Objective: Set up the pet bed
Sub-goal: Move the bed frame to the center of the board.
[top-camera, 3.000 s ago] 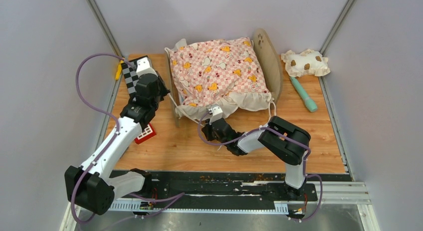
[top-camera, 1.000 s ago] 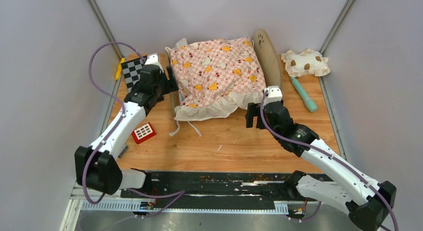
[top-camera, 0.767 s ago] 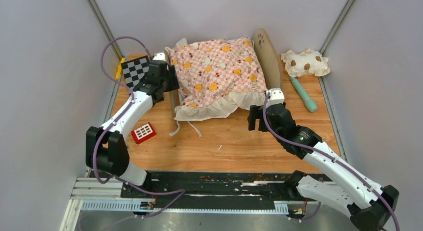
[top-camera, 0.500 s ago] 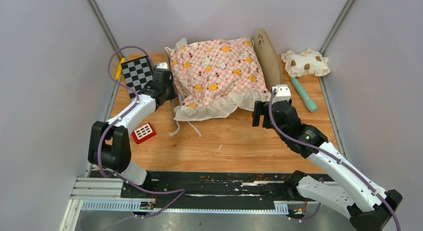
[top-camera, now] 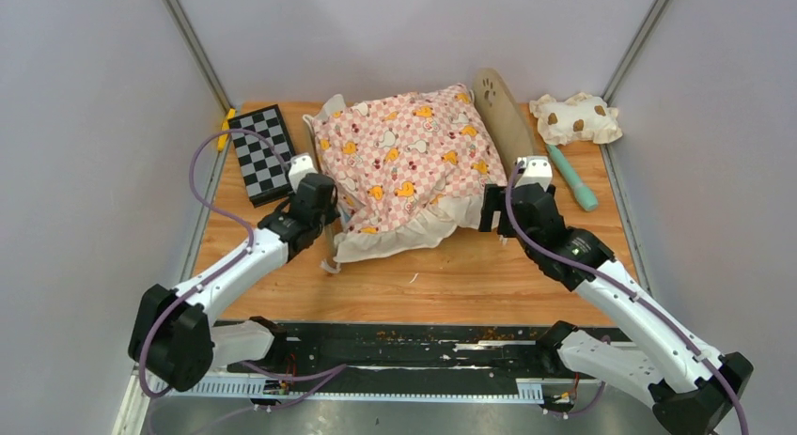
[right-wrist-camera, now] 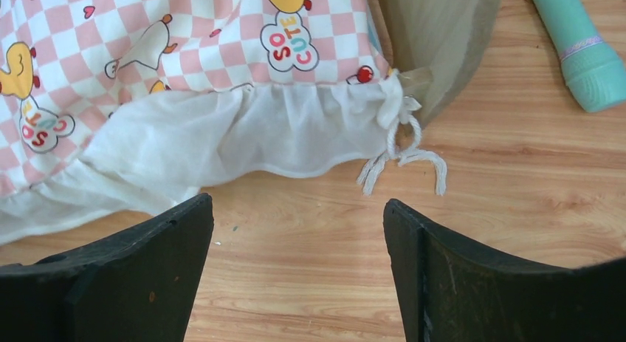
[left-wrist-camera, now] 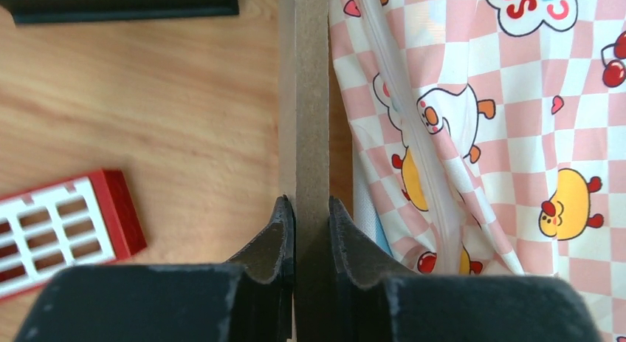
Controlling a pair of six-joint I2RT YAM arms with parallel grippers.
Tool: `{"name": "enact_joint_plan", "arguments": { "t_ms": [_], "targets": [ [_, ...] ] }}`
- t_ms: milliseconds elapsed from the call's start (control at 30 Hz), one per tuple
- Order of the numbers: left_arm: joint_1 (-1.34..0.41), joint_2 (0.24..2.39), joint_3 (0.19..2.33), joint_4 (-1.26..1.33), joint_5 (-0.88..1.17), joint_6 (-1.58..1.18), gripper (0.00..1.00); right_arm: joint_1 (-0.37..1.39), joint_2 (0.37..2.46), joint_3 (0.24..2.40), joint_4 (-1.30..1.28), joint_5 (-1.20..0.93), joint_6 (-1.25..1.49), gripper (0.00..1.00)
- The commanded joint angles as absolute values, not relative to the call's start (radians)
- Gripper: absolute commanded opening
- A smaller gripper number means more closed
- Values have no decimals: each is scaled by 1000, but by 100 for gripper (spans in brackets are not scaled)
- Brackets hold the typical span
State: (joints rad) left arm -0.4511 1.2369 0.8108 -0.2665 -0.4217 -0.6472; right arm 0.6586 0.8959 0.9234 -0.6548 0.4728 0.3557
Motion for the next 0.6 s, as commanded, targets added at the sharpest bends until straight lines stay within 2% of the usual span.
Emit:
{"name": "enact_joint_plan", "arguments": {
  "t_ms": [0, 67, 133, 333, 433, 567],
  "targets": [
    [-626, 1150, 744, -207, -407, -937, 8, 650, 914, 940, -643, 439, 478, 85],
    [-689, 1131, 727, -195, -423, -981, 14, 649, 900, 893, -603, 385, 559, 85],
    [-740, 1115, 724, -189, -437, -1002, 24, 649, 891, 844, -572, 345, 648, 85],
    [-810, 1060, 741, -243, -507, -966, 60, 660, 898, 772, -565, 258, 869, 85],
    [-810, 1037, 745, -264, -519, -940, 67, 678, 889, 741, -574, 266, 938, 86],
    [-810, 995, 746, -275, -544, -901, 68, 682, 849, 692, -603, 327, 989, 86]
  ]
}}
